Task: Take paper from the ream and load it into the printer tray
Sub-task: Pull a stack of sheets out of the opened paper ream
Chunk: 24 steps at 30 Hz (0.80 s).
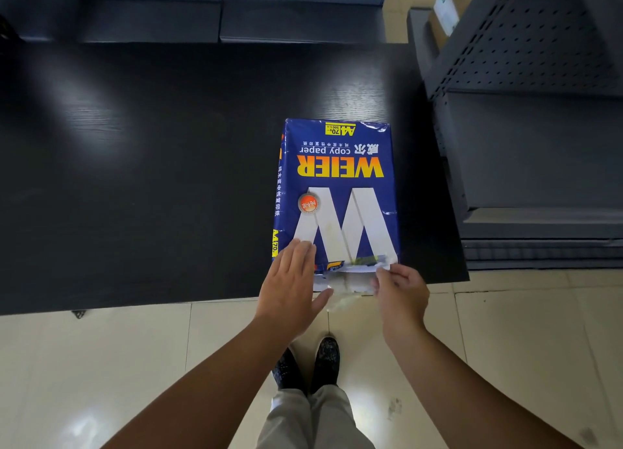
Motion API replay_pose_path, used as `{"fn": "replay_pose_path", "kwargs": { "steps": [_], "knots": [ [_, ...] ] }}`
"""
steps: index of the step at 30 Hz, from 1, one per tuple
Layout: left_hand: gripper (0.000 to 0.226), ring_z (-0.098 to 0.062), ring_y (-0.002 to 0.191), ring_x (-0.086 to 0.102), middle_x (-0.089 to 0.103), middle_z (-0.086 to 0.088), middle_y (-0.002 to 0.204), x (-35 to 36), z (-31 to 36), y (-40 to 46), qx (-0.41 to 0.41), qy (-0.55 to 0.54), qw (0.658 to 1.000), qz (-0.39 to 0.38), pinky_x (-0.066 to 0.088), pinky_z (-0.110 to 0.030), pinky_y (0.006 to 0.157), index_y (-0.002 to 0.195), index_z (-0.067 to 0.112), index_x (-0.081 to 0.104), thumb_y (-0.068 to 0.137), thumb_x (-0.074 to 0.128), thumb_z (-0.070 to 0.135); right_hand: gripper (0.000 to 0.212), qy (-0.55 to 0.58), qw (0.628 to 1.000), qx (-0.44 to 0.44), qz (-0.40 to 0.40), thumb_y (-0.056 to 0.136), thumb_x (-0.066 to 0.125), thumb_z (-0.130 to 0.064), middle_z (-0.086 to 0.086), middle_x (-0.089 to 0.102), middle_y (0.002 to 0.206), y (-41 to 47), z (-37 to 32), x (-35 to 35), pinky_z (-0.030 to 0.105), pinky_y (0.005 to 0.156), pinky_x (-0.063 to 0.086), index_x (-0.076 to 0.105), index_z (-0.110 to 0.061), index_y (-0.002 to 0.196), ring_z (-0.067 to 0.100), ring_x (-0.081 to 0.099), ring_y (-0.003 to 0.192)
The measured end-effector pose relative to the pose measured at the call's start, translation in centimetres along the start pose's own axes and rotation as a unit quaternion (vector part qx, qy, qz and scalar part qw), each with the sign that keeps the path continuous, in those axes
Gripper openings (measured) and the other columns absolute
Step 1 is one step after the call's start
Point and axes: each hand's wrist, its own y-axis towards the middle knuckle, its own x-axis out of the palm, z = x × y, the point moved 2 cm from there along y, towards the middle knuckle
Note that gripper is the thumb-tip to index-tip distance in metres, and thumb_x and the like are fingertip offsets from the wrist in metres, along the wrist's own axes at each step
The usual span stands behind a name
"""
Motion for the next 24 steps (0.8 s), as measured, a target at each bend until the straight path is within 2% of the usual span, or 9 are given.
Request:
{"fn": "replay_pose_path", "kwargs": {
  "steps": [4, 8, 11, 13, 15, 18, 19, 21, 24],
  "knots": [
    [0.08, -0.026, 0.145, 0.018, 0.03, -0.008, 0.152, 0.0, -0.3, -0.5, -0.01, -0.001, 1.0, 0.006, 0.022, -0.042, 0.12, 0.147, 0.009, 0.018, 0.092, 0.033, 0.064, 0.031, 0.08, 0.995, 0.048, -0.023, 0.085, 0.071, -0.003, 0.015, 0.075, 0.094, 0.0, -0.1, -0.1, 0.019, 0.063, 0.059, 0.06, -0.007, 0.114, 0.017, 0.076, 0.076],
    [0.077, -0.023, 0.145, 0.018, 0.031, -0.006, 0.152, -0.2, -0.6, -1.5, -0.037, -0.013, 0.999, 0.014, 0.024, -0.041, 0.12, 0.147, 0.011, 0.021, 0.092, 0.03, 0.065, 0.04, 0.054, 0.997, 0.03, -0.045, 0.087, 0.064, 0.001, 0.013, 0.073, 0.106, -0.3, 0.0, -0.9, 0.016, 0.062, 0.056, 0.058, -0.009, 0.125, 0.017, 0.072, 0.079],
    [0.069, -0.018, 0.141, 0.024, 0.033, -0.002, 0.148, -0.9, -0.3, -2.5, -0.084, -0.098, 0.99, 0.05, 0.032, -0.037, 0.116, 0.144, 0.015, 0.027, 0.094, 0.029, 0.063, 0.047, 0.036, 0.997, 0.017, -0.074, 0.088, 0.057, 0.003, 0.015, 0.068, 0.117, -1.3, 0.1, -2.3, 0.016, 0.056, 0.053, 0.059, -0.016, 0.131, 0.017, 0.064, 0.075],
    [0.06, -0.016, 0.133, 0.032, 0.033, 0.0, 0.142, -1.5, -0.1, -3.5, -0.149, -0.194, 0.965, 0.093, 0.04, -0.035, 0.109, 0.141, 0.017, 0.031, 0.095, 0.036, 0.055, 0.048, 0.02, 0.995, 0.016, -0.095, 0.088, 0.054, 0.003, 0.017, 0.069, 0.099, -2.3, 0.1, -3.6, 0.015, 0.05, 0.051, 0.061, -0.023, 0.127, 0.016, 0.057, 0.065],
    [0.056, -0.017, 0.126, 0.04, 0.036, -0.001, 0.138, -1.1, -0.2, -4.5, -0.246, -0.307, 0.914, 0.1, 0.046, -0.037, 0.102, 0.138, 0.017, 0.037, 0.094, 0.04, 0.053, 0.049, -0.01, 0.994, 0.013, -0.112, 0.087, 0.054, 0.002, 0.015, 0.064, 0.077, -3.4, 0.2, -5.3, 0.02, 0.052, 0.051, 0.062, -0.03, 0.123, 0.016, 0.054, 0.059],
    [0.06, -0.02, 0.11, 0.055, 0.055, -0.001, 0.125, -0.8, -0.1, -5.5, -0.356, -0.45, 0.818, 0.04, 0.05, -0.047, 0.096, 0.131, 0.025, 0.046, 0.087, 0.043, 0.065, 0.043, -0.046, 0.991, 0.015, -0.126, 0.085, 0.056, 0.0, 0.015, 0.067, 0.068, -5.1, 0.9, -7.8, 0.03, 0.059, 0.052, 0.063, -0.031, 0.113, 0.019, 0.057, 0.057],
    [0.057, -0.02, 0.107, 0.057, 0.059, -0.001, 0.121, -0.8, 0.0, -5.8, -0.37, -0.48, 0.795, 0.024, 0.052, -0.048, 0.094, 0.133, 0.026, 0.045, 0.087, 0.051, 0.059, 0.04, -0.06, 0.989, 0.02, -0.132, 0.084, 0.057, 0.001, 0.017, 0.07, 0.069, -5.6, 1.3, -8.6, 0.033, 0.061, 0.053, 0.063, -0.029, 0.11, 0.02, 0.059, 0.058],
    [0.058, -0.02, 0.103, 0.059, 0.063, 0.0, 0.115, -0.9, 0.5, -6.5, -0.369, -0.496, 0.786, 0.007, 0.054, -0.048, 0.09, 0.139, 0.026, 0.041, 0.087, 0.065, 0.037, 0.031, -0.076, 0.985, 0.044, -0.15, 0.082, 0.059, 0.0, 0.02, 0.073, 0.076, -6.0, 1.7, -9.4, 0.04, 0.067, 0.056, 0.063, -0.017, 0.108, 0.024, 0.063, 0.06],
    [0.062, -0.02, 0.104, 0.06, 0.064, 0.004, 0.11, -1.2, 1.0, -8.0, -0.351, -0.479, 0.804, 0.006, 0.056, -0.05, 0.089, 0.139, 0.035, 0.039, 0.085, 0.067, 0.031, 0.018, -0.095, 0.981, 0.06, -0.159, 0.084, 0.068, -0.017, 0.016, 0.071, 0.096, -4.7, 1.4, -9.4, 0.047, 0.08, 0.058, 0.065, -0.007, 0.098, 0.028, 0.067, 0.078]
  ]
}}
